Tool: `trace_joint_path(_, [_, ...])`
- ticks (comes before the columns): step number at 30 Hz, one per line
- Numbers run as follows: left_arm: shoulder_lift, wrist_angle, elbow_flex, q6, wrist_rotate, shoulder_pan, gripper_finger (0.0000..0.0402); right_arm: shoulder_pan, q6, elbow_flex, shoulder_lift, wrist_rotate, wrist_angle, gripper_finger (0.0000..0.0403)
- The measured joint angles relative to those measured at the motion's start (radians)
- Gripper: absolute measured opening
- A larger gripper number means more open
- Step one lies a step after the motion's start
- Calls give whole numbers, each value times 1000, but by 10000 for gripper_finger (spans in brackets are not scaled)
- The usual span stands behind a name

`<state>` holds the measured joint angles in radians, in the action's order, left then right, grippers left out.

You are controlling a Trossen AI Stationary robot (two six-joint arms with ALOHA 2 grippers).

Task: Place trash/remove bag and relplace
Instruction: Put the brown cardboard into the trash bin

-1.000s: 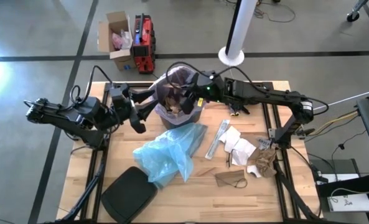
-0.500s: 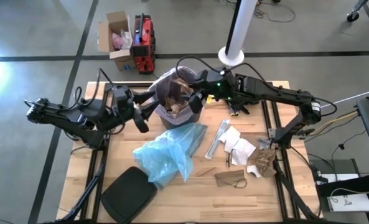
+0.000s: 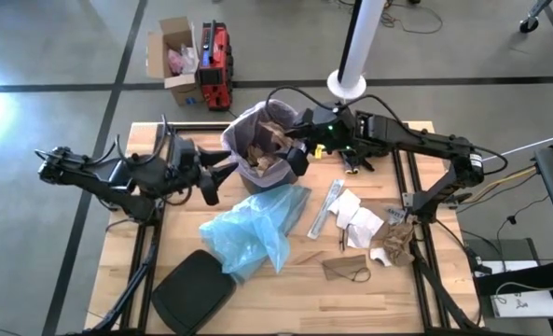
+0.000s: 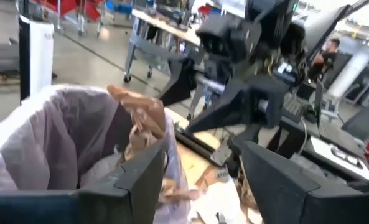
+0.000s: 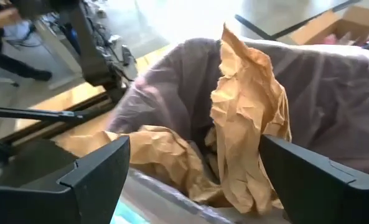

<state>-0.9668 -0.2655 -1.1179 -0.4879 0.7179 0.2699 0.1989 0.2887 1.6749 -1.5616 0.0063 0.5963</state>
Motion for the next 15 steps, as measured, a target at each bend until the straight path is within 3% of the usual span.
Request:
trace_joint_path(8, [-6, -66, 0, -53, -3, -1, 210, -12, -18, -6, -41, -73, -147, 342])
trace_joint_path(15, [-15, -68, 0, -81, -3, 0, 204, -11, -22, -8, -95, -99, -110, 342])
